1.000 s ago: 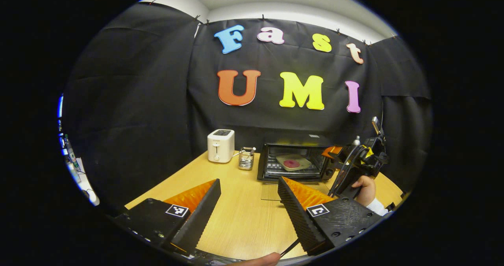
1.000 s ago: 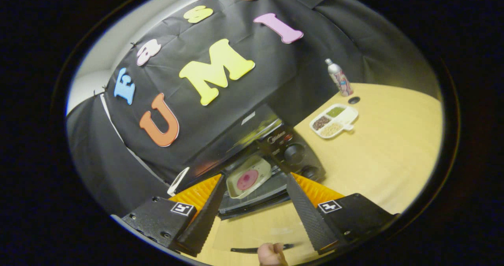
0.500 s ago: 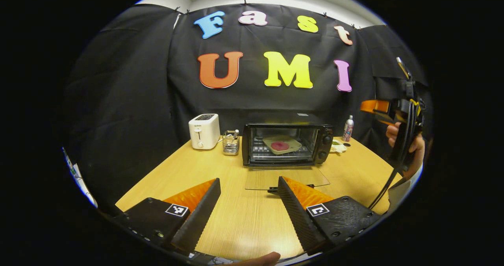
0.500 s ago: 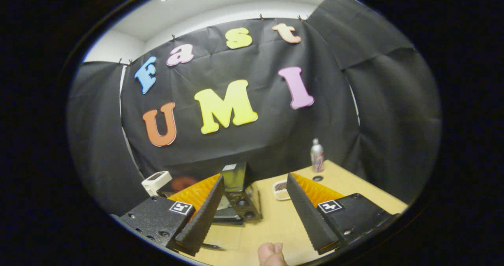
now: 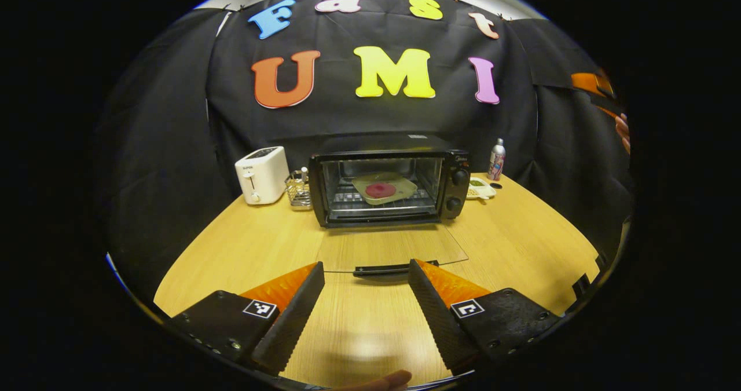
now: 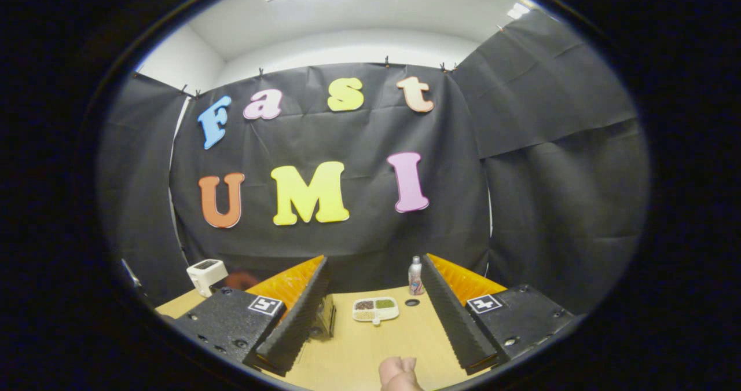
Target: Open the electric oven with the left hand, put the food in, and close the electric oven.
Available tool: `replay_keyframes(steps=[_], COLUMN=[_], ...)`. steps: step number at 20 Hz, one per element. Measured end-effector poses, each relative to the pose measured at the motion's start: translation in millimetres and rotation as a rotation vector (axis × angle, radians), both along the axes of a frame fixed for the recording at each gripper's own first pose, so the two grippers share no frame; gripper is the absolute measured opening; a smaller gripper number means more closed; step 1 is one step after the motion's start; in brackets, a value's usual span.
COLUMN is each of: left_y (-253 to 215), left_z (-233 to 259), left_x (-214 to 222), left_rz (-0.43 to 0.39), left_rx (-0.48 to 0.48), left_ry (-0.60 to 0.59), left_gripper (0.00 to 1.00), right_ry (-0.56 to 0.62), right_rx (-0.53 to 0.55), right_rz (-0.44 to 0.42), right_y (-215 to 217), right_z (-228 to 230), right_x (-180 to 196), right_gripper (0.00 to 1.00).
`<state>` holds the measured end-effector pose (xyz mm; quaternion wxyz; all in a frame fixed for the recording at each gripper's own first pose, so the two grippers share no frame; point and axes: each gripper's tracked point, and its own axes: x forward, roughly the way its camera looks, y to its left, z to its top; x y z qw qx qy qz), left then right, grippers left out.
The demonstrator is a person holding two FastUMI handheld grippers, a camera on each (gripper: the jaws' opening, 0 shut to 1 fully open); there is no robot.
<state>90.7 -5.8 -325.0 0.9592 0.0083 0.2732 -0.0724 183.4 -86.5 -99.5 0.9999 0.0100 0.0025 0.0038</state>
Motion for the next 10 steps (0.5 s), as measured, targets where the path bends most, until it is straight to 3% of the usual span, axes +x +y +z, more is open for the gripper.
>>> replay_keyframes(steps=[5,10], left_y=[-36,-49], left_z=[-55,-94], left_x=[10,20], left_rz=[-0.059,-0.063], left_rx=[-0.003,-0.006], left_ry=[0.138,0.245], left_gripper=[0.94,0.95], right_ry=[0.006,0.033], right_rx=[-0.035,-0.060], right_rz=[-0.010,-0.014], right_y=[-28,-49], right_z=[17,11], right_x=[-16,-19], right_gripper=[0.96,0.96])
